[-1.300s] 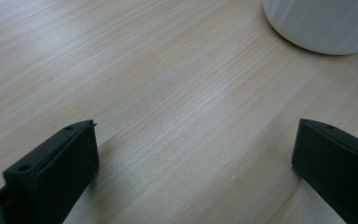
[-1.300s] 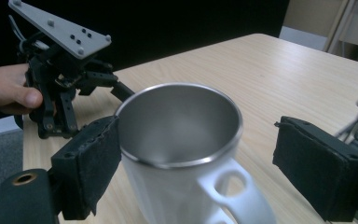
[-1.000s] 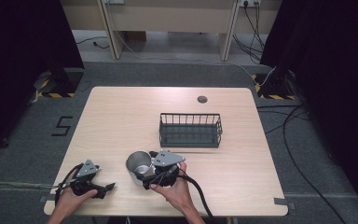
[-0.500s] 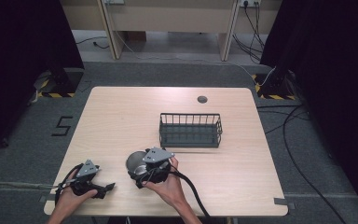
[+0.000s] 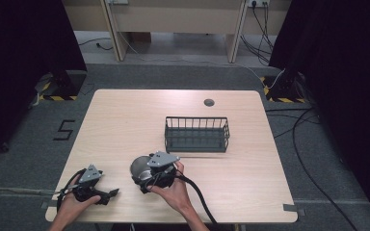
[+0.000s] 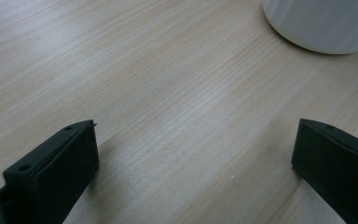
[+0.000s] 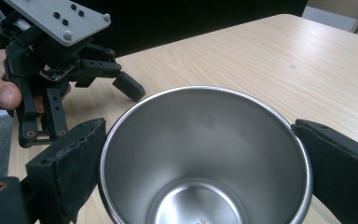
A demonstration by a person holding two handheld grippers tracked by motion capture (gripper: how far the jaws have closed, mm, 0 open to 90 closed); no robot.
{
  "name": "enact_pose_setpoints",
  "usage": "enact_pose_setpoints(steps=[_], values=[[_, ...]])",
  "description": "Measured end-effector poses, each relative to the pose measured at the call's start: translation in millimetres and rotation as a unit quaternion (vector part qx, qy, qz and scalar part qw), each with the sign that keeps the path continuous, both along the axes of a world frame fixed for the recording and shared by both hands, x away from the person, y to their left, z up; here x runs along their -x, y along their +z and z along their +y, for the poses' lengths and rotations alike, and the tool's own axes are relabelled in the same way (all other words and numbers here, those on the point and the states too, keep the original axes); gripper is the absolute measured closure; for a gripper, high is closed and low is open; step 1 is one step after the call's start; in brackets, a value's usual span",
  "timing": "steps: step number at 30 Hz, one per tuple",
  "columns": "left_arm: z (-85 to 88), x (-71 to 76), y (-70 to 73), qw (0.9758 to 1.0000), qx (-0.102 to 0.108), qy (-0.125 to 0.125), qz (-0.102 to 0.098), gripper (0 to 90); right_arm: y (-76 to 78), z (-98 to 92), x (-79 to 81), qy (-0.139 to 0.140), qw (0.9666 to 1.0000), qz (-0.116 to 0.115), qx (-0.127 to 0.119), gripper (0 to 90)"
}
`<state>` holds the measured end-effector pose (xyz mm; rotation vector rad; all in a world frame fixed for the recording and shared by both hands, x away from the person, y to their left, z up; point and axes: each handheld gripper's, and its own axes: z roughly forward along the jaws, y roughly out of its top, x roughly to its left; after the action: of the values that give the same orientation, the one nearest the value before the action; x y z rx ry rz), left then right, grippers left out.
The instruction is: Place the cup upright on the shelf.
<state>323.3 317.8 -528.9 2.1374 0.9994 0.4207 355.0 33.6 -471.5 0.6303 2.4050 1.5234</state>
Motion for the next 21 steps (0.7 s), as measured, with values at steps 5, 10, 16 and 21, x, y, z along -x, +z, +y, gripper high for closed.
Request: enact_pose_setpoints(steps=[5,10,16,21], values=[[0.0,0.0,0.0,1.0000,0.000,0.000,0.000,0.0,4.8,-2.9,3.0,0.000,0.9999,-0.013,-0.010,6.0],[0.0,0.0,0.0,1.0000,0.000,0.000,0.000,0.0,15.4,-10.9,0.4,-0.002,0.9997,-0.006,-0.025,6.0],[0.0,0.0,0.0,1.0000,0.000,0.000,0.000,0.0,28.3,-24.2,-5.8,-0.011,0.9995,-0.008,-0.029,6.0],[0.0,0.0,0.0,1.0000,0.000,0.000,0.000,0.0,37.2,-35.0,-10.7,-0.019,0.9994,-0.013,-0.028,6.0]])
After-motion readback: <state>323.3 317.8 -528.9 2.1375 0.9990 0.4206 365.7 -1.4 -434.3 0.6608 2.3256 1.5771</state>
